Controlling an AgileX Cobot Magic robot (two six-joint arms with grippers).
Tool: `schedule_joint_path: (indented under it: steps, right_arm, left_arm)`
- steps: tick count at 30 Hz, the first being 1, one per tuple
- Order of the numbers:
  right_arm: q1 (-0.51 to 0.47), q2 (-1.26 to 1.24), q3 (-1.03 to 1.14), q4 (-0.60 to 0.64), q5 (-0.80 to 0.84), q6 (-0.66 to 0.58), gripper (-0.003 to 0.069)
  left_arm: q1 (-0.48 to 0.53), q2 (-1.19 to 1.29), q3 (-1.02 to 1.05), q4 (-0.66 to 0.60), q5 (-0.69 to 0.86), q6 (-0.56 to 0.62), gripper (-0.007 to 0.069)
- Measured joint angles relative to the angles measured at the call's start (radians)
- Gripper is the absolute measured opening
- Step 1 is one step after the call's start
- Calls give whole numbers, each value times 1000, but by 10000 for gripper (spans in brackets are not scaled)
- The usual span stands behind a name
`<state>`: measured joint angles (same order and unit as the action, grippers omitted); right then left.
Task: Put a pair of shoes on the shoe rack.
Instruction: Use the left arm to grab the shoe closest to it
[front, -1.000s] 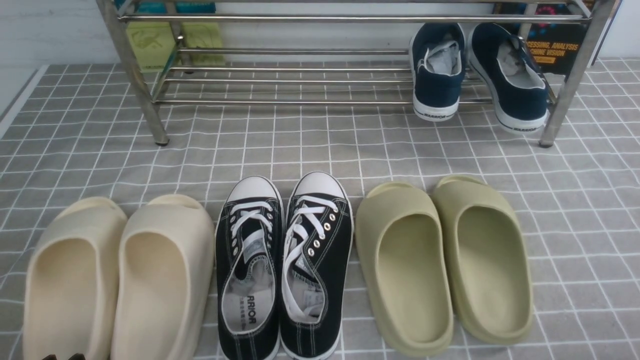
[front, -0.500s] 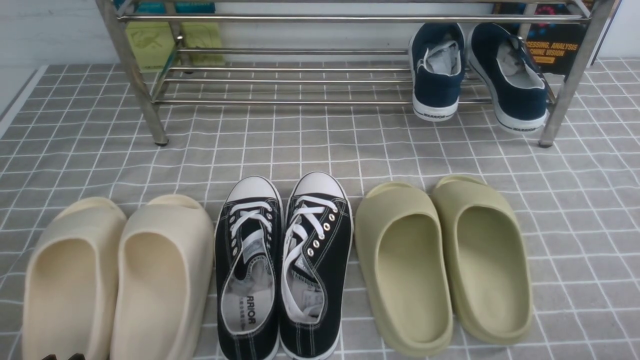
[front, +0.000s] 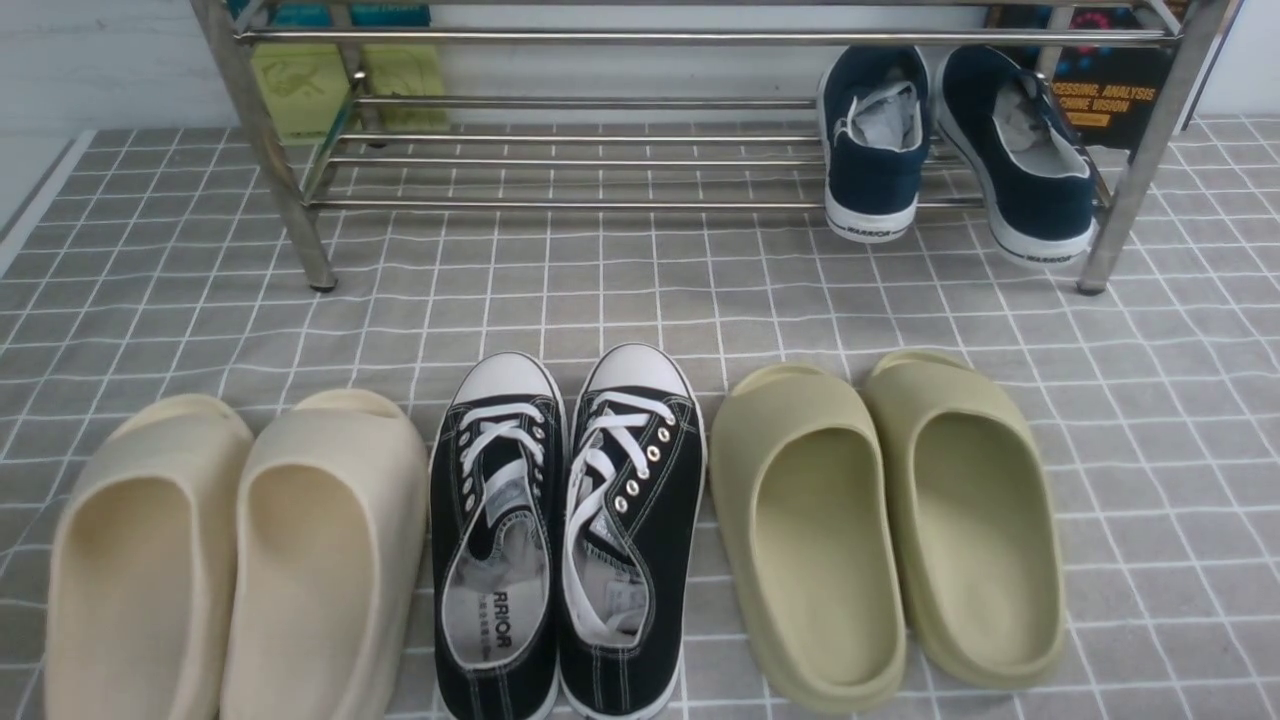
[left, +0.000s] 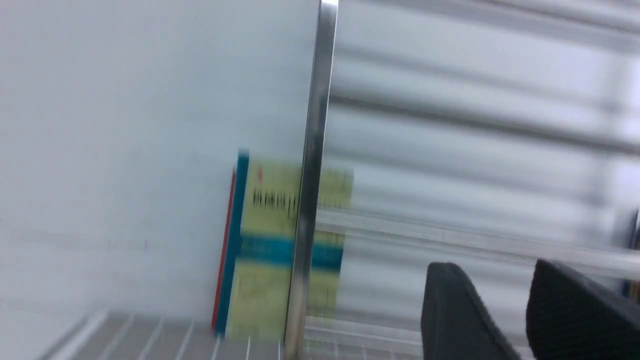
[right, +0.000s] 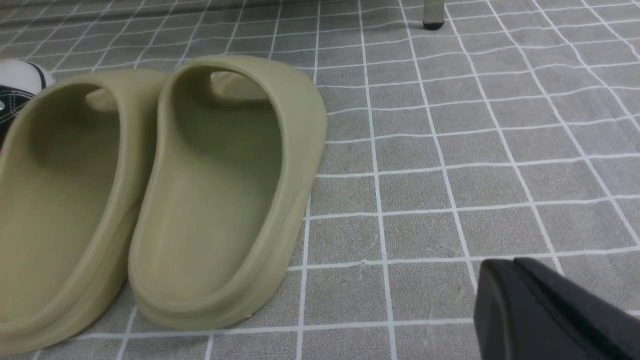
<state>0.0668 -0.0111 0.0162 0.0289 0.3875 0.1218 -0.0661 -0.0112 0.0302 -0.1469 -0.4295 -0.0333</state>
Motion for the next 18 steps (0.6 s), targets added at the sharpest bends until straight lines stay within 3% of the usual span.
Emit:
schedule_joint_path:
  steps: [1,5,8,9,11,14,18]
  right_arm:
    - [0,0,0,0,0,0,5]
    - [0,0,0,-1,0,0,5]
    - [0,0,0,-1,0,0,5]
    - [0,0,0,-1,0,0,5]
    - [0,0,0,-1,0,0,5]
    - [0,0,0,-1,0,0,6]
    - [0,0,0,-1,0,0,9]
  left_arm:
    - [0,0,0,0,-16,-3,239]
    - [0,0,0,-3,-362,-153,239]
    - [0,0,-42,-7,-413,-317,235]
    - [0,0,-152,-4,-306,-385,203]
    - [0,0,-228,7,-194,-392,171]
    - [0,48,-514,97,286,-317,0]
    - [0,199,-661,147,606,-249,-13]
